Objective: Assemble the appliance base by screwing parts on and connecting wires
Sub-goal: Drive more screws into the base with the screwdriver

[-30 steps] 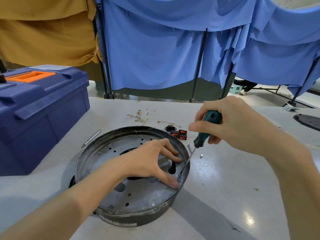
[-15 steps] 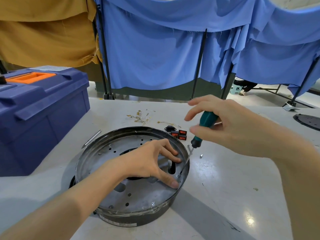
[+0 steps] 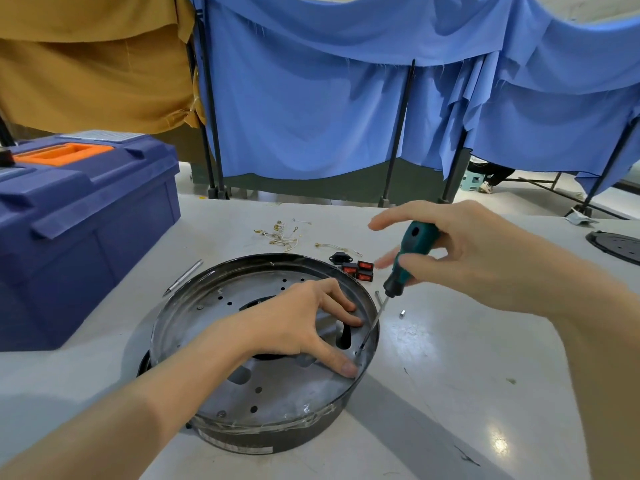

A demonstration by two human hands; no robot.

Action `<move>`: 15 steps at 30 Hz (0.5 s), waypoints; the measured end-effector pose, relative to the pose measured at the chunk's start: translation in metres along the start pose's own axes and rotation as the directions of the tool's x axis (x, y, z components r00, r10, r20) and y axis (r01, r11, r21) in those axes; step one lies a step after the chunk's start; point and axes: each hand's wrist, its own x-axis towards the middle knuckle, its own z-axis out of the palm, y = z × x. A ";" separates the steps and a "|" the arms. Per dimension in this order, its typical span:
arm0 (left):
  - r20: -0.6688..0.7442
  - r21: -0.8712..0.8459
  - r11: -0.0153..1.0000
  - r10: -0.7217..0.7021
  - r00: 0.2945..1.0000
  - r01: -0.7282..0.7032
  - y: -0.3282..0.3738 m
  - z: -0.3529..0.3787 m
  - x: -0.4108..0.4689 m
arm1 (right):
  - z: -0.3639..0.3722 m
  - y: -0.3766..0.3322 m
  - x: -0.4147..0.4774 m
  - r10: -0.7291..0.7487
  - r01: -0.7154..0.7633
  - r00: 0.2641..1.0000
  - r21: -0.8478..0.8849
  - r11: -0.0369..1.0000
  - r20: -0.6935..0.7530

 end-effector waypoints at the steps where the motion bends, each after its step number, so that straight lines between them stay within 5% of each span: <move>1: 0.002 0.005 1.000 0.005 1.000 -0.005 0.000 0.000 0.000 | 0.000 0.000 -0.001 -0.018 0.018 1.000 0.049 0.999 -0.013; 6: 0.009 0.023 1.000 0.003 1.000 -0.004 0.000 0.000 0.001 | 0.012 -0.007 0.004 0.006 0.003 0.985 0.055 0.998 -0.171; 10: 0.007 0.009 1.000 0.003 1.000 -0.003 0.000 0.000 0.001 | 0.003 -0.001 0.000 0.073 -0.082 0.996 -0.161 0.984 -0.059; 15: 0.006 0.014 1.000 0.005 1.000 -0.005 0.000 0.000 0.001 | -0.001 0.003 -0.005 0.024 -0.020 0.999 0.091 0.996 -0.043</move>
